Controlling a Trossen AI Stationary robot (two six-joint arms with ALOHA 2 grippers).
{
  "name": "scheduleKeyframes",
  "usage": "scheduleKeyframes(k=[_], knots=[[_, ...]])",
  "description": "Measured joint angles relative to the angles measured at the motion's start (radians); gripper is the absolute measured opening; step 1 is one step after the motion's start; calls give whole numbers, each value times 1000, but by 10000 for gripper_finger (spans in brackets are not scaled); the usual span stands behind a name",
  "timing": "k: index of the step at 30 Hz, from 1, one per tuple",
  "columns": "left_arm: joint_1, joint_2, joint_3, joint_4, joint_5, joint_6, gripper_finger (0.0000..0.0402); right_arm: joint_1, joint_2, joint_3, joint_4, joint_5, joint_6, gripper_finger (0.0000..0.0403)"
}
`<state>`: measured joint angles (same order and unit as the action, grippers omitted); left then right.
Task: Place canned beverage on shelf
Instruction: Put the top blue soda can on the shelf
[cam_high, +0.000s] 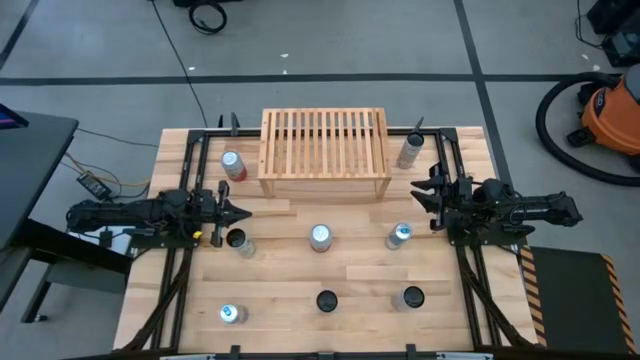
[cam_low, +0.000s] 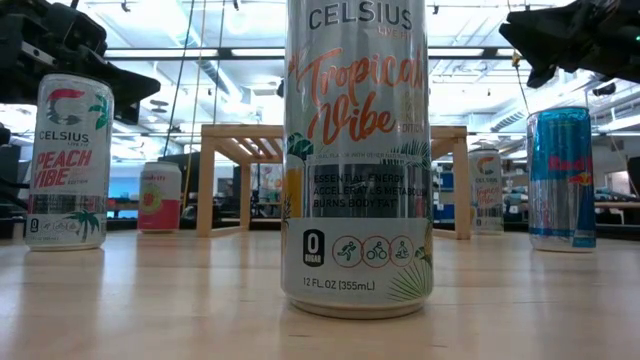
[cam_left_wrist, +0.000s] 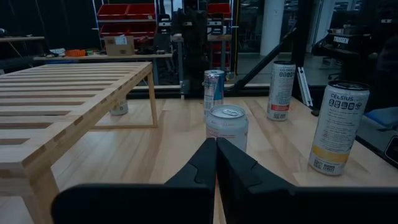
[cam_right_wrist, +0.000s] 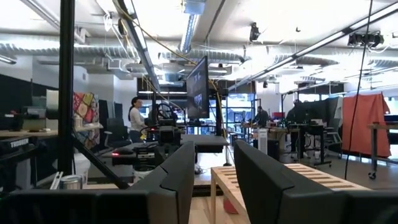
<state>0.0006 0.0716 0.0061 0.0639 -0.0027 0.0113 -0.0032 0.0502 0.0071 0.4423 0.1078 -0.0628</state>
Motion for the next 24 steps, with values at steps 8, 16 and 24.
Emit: scheduleKeyframes(k=[8, 16, 24], knots=[[0, 0, 0, 0, 0, 0, 18, 0, 0, 0, 18, -1, 10, 122], [0, 0, 0, 0, 0, 0, 18, 0, 0, 0, 35, 0, -17, 122], [0, 0, 0, 0, 0, 0, 18, 0, 0, 0, 35, 3, 15, 122]])
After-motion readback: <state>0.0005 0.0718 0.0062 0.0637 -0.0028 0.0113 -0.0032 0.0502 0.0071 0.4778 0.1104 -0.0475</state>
